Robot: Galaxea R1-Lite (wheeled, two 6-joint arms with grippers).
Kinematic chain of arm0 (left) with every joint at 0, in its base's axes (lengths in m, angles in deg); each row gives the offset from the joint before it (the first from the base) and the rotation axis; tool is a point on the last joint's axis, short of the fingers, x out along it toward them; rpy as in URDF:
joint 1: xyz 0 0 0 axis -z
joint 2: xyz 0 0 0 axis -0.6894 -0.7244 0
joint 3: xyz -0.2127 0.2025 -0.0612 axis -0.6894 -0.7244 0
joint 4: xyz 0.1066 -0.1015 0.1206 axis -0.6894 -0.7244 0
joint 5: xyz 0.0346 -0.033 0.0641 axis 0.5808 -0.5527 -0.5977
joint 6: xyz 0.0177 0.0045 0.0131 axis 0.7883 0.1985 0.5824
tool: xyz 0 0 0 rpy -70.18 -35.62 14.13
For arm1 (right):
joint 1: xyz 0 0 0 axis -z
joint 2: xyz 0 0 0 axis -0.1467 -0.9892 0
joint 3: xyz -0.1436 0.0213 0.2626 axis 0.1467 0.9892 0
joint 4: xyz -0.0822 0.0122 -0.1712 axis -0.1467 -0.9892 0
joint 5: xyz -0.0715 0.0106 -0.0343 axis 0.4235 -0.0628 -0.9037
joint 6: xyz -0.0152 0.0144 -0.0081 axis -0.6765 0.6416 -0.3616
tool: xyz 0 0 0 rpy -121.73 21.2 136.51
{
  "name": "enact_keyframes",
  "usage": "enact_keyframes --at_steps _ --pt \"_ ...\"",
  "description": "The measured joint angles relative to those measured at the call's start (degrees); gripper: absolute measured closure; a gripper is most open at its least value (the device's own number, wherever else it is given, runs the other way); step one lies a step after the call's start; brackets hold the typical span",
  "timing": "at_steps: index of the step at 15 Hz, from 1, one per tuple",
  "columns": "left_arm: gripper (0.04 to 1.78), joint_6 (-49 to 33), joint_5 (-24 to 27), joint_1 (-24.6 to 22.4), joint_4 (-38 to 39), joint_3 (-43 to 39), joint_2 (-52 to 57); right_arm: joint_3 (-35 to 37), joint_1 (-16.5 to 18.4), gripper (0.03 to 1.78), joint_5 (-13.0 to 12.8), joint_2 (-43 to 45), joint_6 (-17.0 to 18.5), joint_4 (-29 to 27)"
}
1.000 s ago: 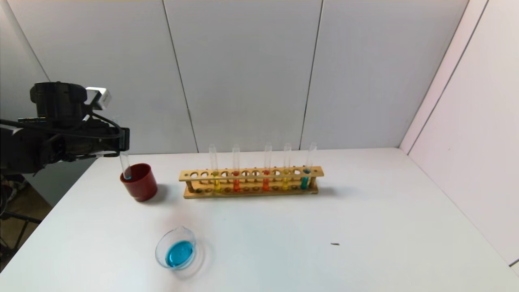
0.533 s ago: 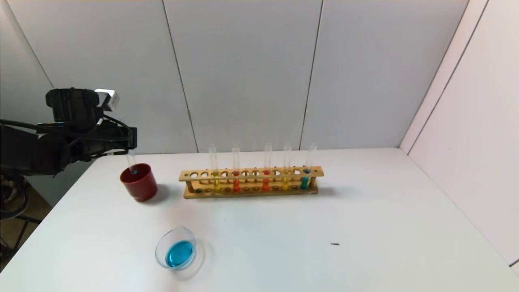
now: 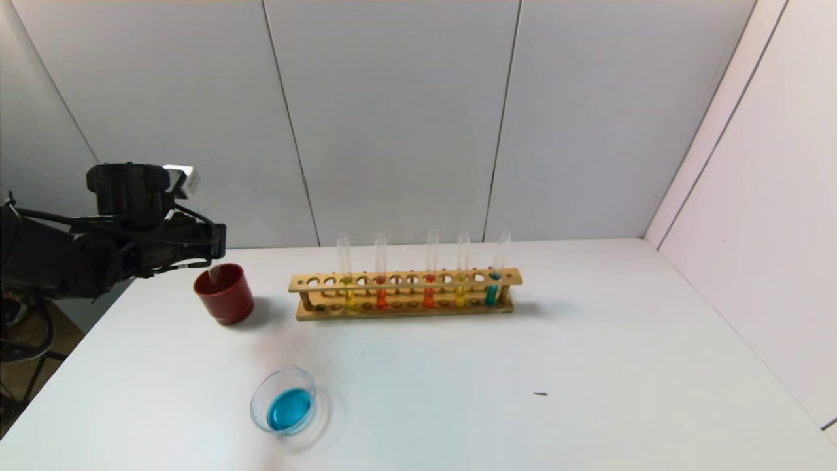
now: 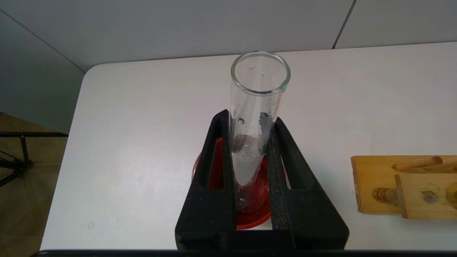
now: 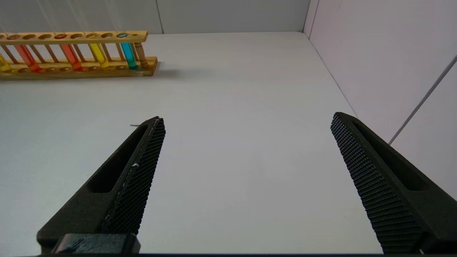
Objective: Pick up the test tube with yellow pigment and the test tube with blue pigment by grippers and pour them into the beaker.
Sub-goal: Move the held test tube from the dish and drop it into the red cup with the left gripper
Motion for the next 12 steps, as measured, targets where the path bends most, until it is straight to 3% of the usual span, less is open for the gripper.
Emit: enact_keyframes --at_steps 6,12 --pt "1.51 0.20 0.12 0.06 7.44 -5.51 -1.35 0.00 0.00 0.11 0.00 0.00 0.02 0.00" --pt "1.51 0.11 0.09 0.15 8.23 -7.89 -1.82 0.00 0.00 0.11 0.00 0.00 0.05 0.00"
